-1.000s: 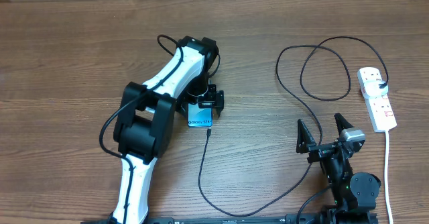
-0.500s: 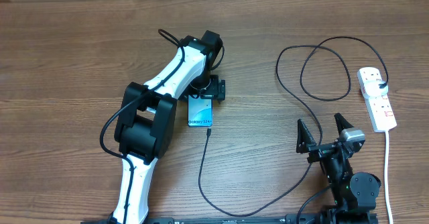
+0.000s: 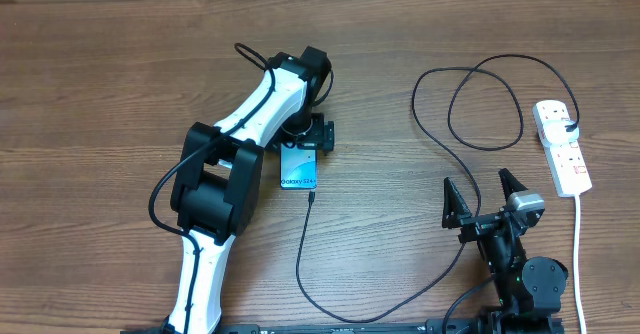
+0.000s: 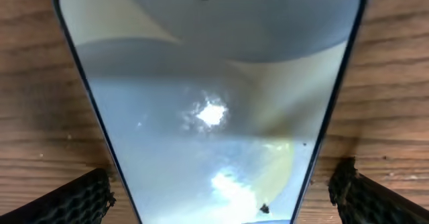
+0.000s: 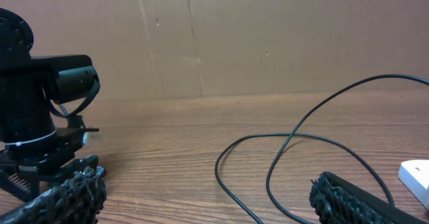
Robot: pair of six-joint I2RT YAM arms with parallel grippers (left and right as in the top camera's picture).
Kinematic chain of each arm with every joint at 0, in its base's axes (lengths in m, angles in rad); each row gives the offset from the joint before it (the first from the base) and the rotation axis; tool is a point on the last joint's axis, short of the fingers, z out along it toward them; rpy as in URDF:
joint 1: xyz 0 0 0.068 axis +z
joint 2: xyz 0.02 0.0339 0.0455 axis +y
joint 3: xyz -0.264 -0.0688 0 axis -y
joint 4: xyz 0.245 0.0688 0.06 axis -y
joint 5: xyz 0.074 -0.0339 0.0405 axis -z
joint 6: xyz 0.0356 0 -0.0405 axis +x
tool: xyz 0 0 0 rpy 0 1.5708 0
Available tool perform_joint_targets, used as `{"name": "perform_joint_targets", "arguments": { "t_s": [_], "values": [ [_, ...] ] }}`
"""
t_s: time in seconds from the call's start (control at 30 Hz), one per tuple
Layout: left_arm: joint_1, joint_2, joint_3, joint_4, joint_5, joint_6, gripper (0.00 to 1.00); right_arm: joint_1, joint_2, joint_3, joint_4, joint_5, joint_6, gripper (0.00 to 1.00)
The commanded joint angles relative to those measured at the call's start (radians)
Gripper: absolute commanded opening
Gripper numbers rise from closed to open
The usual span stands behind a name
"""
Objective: Plug charger to phone and switch on socket
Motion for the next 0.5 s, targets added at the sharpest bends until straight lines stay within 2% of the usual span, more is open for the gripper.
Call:
{"name": "perform_joint_targets", "arguments": {
  "t_s": [0.0, 0.4, 0.47],
  "values": [
    [0.0, 0.018, -0.002, -0.008, -0.038, -0.003, 0.99, 0.006, -0.009, -0.01, 0.005, 0.002, -0.004, 1.0],
    [0.005, 0.018, -0.002, 0.07, -0.054, -0.003, 1.0, 0.006, -0.009, -0.01, 0.005, 0.002, -0.004, 1.0],
    [0.014, 0.017, -0.002, 0.07, -0.034, -0.003, 0.96, 0.006, -0.009, -0.01, 0.005, 0.002, -0.004, 1.0]
  ]
}}
